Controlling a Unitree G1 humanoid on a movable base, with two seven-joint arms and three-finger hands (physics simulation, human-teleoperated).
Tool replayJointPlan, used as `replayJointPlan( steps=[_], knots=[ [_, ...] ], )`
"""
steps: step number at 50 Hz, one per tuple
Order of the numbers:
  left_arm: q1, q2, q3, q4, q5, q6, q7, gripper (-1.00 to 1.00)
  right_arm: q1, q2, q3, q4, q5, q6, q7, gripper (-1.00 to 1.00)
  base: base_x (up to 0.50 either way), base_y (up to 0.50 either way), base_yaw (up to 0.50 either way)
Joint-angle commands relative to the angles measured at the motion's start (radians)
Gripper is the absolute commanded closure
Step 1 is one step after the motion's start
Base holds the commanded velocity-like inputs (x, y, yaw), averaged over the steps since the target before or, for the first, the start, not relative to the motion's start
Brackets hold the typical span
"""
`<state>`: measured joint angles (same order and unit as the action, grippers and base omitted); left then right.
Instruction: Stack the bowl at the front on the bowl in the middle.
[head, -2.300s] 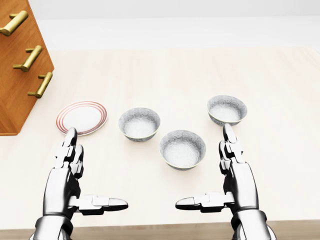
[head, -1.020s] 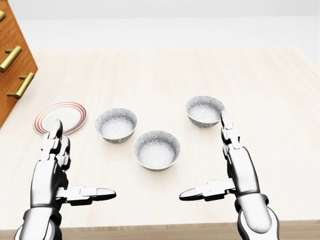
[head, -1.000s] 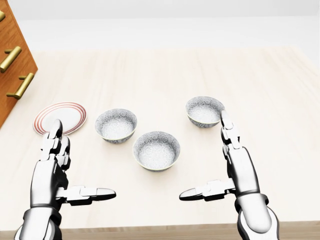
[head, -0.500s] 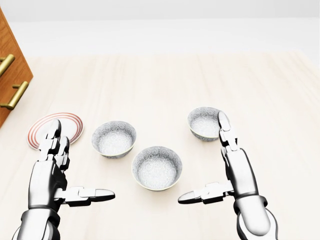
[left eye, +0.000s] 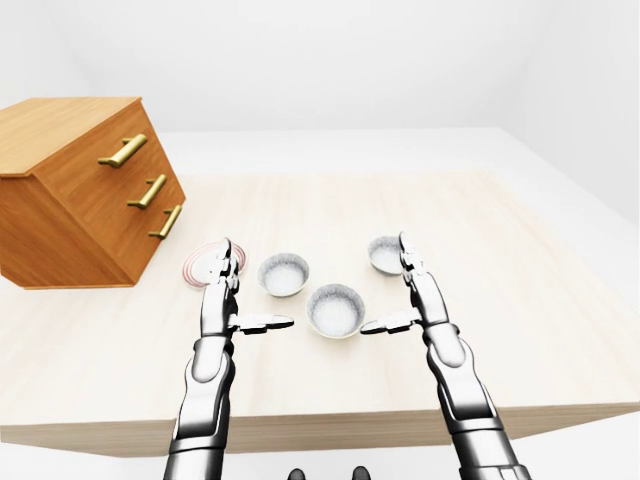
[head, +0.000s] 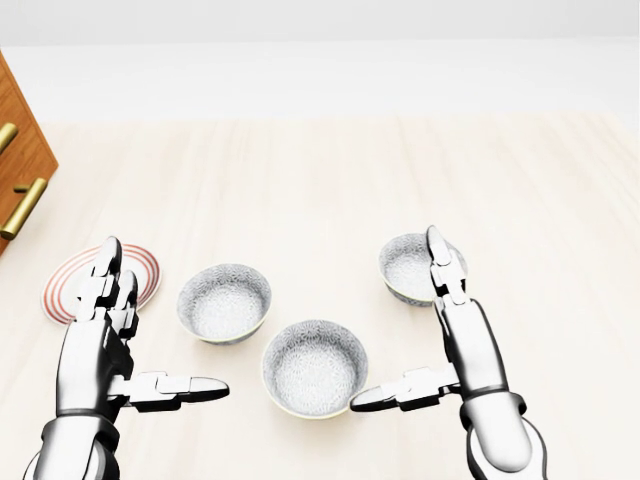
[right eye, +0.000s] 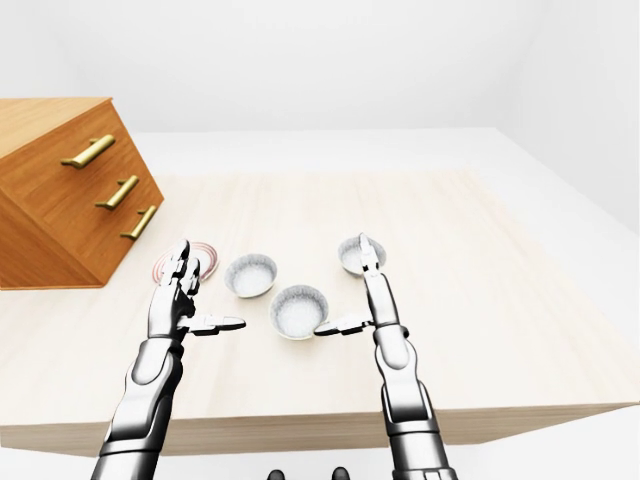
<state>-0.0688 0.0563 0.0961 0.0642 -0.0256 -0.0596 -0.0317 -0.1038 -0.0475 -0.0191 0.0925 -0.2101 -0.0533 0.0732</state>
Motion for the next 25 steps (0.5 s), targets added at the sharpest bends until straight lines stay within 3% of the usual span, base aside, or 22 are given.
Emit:
replayJointPlan(
  steps=[1, 25],
  knots=[
    [-0.006, 0.002, 0.001, 0.018, 0.003, -0.011, 0.001, -1.00, -0.006, 0.003, 0.004, 0.010, -0.004, -0.007, -0.005, -1.00, 0.12, 0.00, 0.00],
    [0.002, -0.001, -0.005, 0.003, 0.007, -0.007, 0.001, -1.00, -0.009, 0.000, 0.003, 0.017, -0.003, -0.001, 0.004, -1.00, 0.12, 0.00, 0.00]
  ],
)
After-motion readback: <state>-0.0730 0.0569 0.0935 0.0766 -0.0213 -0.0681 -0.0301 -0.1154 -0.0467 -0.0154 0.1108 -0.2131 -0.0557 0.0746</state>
